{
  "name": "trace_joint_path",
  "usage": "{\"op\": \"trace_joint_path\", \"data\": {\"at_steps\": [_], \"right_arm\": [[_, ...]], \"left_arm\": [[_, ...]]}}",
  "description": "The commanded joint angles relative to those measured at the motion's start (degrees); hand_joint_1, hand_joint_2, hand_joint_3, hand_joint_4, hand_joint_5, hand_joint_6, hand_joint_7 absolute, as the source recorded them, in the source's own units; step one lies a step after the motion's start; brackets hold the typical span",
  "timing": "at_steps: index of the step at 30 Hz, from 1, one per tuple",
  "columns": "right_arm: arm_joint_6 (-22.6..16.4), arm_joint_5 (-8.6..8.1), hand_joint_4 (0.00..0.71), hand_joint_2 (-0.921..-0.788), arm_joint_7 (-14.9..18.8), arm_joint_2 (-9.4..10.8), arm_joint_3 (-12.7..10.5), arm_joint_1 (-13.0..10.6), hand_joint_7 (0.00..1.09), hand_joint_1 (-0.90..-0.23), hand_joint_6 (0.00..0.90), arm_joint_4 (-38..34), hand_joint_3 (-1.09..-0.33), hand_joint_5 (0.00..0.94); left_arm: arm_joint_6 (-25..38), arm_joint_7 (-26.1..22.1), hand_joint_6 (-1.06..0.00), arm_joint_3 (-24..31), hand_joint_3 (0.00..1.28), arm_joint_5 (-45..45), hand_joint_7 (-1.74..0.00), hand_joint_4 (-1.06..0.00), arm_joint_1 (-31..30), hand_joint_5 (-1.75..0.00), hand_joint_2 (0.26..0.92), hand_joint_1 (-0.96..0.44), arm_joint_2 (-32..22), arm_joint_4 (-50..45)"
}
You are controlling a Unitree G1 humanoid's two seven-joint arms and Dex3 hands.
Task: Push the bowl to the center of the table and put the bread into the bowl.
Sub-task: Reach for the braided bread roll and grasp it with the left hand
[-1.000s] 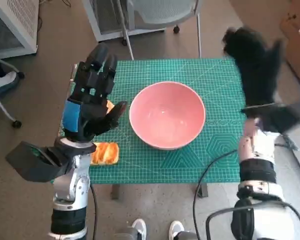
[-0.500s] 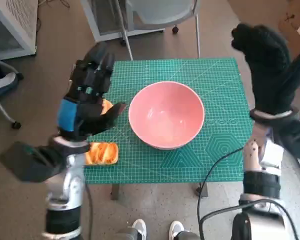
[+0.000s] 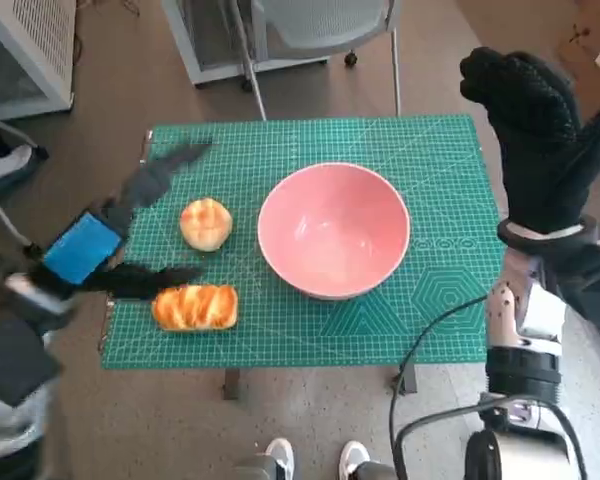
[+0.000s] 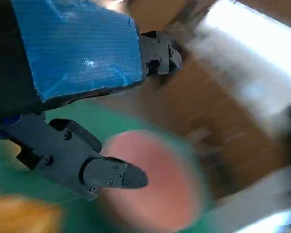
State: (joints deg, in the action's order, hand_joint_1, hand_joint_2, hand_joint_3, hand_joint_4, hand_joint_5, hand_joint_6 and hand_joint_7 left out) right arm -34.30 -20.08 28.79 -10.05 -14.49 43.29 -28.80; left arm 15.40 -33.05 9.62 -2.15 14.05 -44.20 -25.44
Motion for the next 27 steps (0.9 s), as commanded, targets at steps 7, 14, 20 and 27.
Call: {"op": "trace_joint_path", "data": {"at_steps": [7,14,20,27], "right_arm": [[0.96,-0.76,0.307,-0.921,-0.42,1.66,0.81,0.66,0.02,-0.624,0.343,-2.06,-0.565,0.010],[1.04,-1.38,0.312,-0.921,0.56,2.29,1.14,1.66,0.02,-0.638,0.351,-3.48,-0.552,0.009],[0.86,-1.86,0.317,-0.921,1.57,2.48,1.10,2.42,0.02,-0.636,0.354,-4.97,-0.547,0.009],[0.88,-2.45,0.320,-0.921,2.40,2.55,1.04,2.65,0.02,-0.622,0.358,-5.17,-0.545,0.007]], "left_arm": [[23.06,-4.30,-0.18,-7.88,0.07,5.71,-0.08,0.00,0.25,0.00,0.685,-0.11,-8.71,-10.40],[25.89,-1.74,-0.23,-13.85,0.05,10.95,-0.04,-0.04,1.52,-0.01,0.704,-0.12,-7.61,-8.71],[25.94,-1.24,-0.24,-17.94,0.03,14.31,-0.02,-0.06,2.64,-0.01,0.712,-0.14,-6.72,-6.16],[25.33,-1.44,-0.25,-22.57,0.03,17.91,-0.02,-0.07,4.13,-0.01,0.719,-0.13,-5.54,-1.80]]}}
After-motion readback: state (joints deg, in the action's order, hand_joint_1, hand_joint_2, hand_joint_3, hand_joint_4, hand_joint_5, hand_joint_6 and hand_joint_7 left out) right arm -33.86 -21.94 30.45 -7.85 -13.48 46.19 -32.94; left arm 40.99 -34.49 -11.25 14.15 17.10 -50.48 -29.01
